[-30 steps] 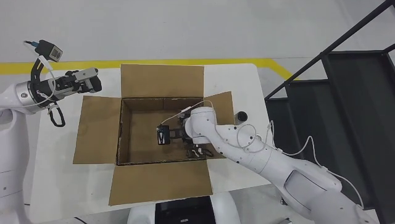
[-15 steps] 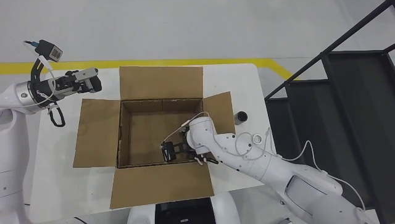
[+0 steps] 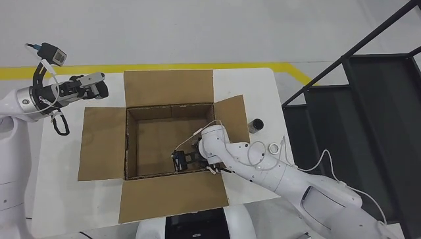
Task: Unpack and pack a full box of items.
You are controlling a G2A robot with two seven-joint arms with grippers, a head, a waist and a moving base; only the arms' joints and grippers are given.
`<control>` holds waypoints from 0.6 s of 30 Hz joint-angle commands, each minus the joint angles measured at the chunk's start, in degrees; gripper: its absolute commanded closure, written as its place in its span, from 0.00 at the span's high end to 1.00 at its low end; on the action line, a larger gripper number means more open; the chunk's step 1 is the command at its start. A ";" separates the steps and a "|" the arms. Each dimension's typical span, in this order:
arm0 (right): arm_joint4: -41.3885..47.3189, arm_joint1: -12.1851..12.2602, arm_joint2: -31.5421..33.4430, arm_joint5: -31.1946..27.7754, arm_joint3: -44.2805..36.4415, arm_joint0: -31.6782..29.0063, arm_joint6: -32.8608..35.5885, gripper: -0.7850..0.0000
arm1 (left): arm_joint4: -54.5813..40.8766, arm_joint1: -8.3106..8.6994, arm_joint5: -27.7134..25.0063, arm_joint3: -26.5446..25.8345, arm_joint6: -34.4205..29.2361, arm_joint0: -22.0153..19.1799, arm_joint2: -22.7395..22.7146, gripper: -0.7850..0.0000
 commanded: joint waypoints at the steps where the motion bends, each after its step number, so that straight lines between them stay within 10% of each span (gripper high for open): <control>1: 0.28 -0.10 0.19 -0.12 0.10 0.17 0.06 0.00 | 0.00 0.00 0.00 0.00 0.00 0.00 0.00 1.00; 18: 2.45 0.91 6.22 3.15 -7.58 -0.20 0.30 0.00 | 0.00 0.00 0.00 0.00 0.00 0.00 0.00 1.00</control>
